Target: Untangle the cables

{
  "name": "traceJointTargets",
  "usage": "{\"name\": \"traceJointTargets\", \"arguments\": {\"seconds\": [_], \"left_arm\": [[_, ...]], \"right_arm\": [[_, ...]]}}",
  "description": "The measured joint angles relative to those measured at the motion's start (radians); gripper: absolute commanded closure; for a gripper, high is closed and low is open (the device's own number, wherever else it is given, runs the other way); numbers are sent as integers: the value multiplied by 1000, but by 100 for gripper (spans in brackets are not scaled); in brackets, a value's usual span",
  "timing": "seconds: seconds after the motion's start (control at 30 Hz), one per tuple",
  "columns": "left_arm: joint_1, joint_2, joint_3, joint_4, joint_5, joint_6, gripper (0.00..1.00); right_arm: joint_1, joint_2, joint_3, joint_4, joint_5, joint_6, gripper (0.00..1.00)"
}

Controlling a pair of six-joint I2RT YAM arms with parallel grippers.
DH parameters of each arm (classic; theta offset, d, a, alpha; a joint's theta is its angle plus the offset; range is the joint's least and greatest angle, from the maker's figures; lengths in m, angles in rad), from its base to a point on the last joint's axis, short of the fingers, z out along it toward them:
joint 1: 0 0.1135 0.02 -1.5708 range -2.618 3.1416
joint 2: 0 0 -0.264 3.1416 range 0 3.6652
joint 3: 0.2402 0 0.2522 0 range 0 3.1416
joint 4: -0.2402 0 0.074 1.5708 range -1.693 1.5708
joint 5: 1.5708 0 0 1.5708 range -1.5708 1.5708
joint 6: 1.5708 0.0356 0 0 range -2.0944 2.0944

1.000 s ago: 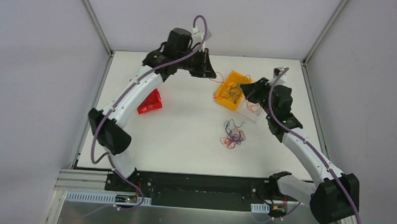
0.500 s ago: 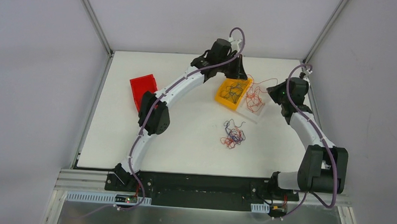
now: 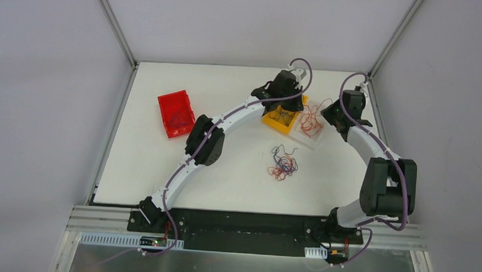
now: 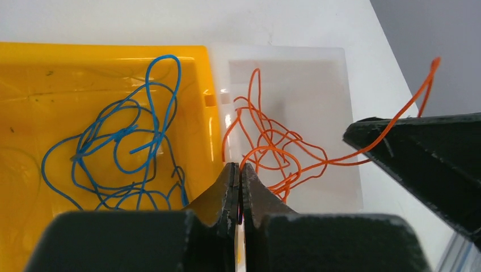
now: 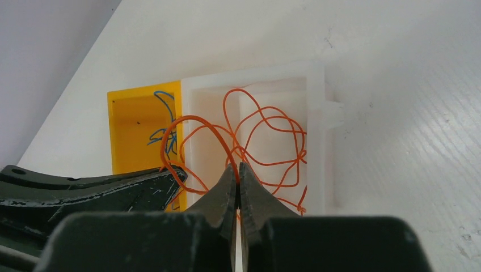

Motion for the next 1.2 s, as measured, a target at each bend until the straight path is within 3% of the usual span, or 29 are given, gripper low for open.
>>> {"name": "traceJointTargets", "arguments": {"seconds": [0.13, 0.5, 0.8, 0.87, 0.97, 1.2], "left_arm": [[-32, 0, 5, 6, -51, 35, 66], [-69, -89, -65, -26, -99, 116, 28], [-42, -323, -188, -60, -128, 121, 21], [-35, -377, -212, -60, -128, 117, 21], [-29, -459, -275, -60, -127, 113, 21], [-10, -681, -514, -78, -133, 115, 17]], "right_arm": [[26, 25, 33, -34, 21, -18, 100], [28, 178, 197, -206, 65, -48, 100], [55, 322, 382, -395, 215, -77, 99], [70, 345, 406, -421, 243, -84, 93], [92, 376, 433, -462, 268, -92, 68], [104, 363, 449, -523, 276, -107, 60]]}}
